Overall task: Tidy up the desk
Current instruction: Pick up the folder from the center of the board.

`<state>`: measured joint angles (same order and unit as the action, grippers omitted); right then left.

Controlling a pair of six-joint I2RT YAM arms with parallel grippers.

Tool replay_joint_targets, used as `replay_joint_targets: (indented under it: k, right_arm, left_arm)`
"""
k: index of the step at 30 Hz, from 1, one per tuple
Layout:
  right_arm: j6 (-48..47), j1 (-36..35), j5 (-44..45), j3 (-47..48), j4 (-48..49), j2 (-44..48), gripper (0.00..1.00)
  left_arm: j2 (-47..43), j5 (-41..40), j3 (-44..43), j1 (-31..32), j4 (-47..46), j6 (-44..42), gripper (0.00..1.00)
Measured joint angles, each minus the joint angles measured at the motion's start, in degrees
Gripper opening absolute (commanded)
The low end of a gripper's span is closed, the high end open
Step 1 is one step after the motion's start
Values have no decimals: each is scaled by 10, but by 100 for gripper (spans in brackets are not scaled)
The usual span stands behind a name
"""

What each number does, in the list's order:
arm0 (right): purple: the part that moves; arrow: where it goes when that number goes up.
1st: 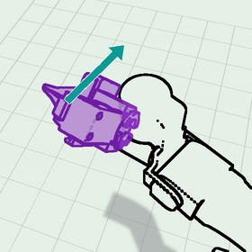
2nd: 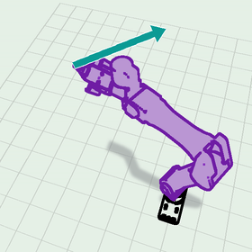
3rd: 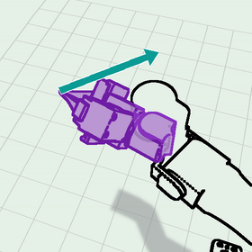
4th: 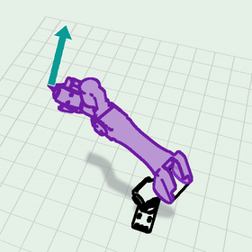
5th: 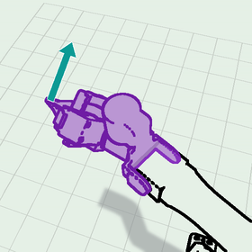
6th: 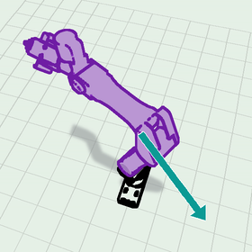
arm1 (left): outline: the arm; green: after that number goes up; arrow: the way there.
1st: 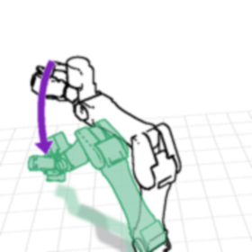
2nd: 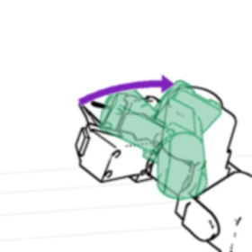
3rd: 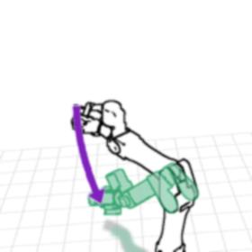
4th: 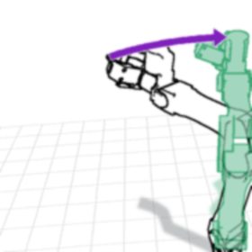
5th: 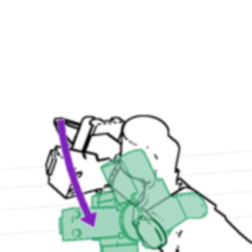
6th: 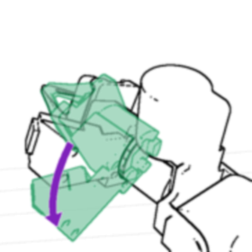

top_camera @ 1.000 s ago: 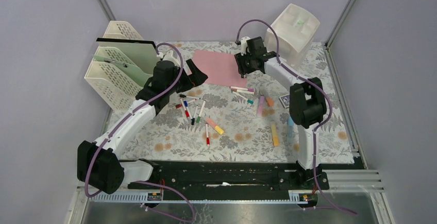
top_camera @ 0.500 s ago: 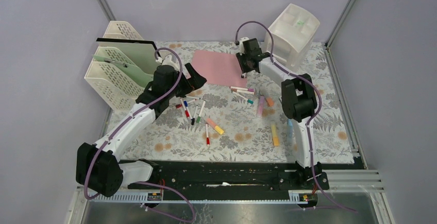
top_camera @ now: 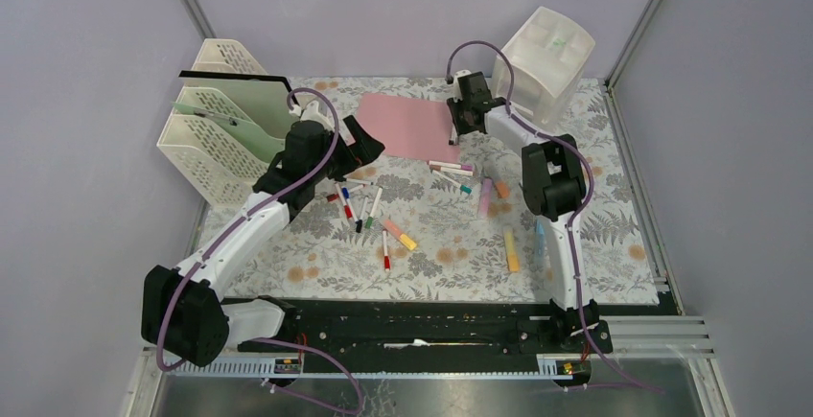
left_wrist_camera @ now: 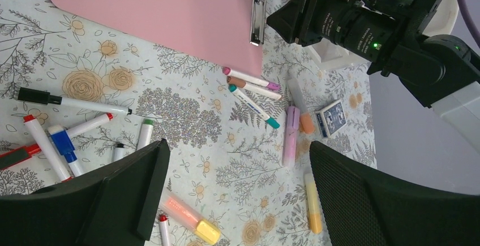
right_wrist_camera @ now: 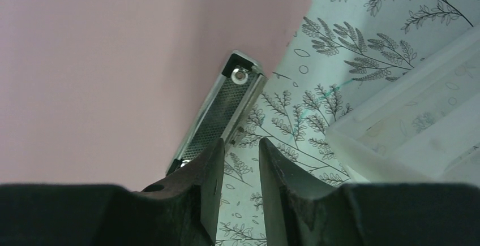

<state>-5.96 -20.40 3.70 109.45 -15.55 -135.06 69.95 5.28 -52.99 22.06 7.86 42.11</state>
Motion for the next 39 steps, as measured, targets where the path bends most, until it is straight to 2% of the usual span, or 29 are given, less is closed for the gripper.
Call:
replay_joint_targets:
  k: [6,31,37,39]
  right_arm:
    - [1,6,0,0,0,-5,33]
    - [46,7,-27,0,26,-15,36]
    - [49,10,-23,0,30,-27,33]
    - [50,11,-23,0,33,-28,28]
  left_arm:
    - [12,0,0,0,-9,0,99]
    - [52,5,-14,0,-20,0,99]
    - [53,7,-14,0,-20,0,99]
    - [56,8,-14,0,-20,0,99]
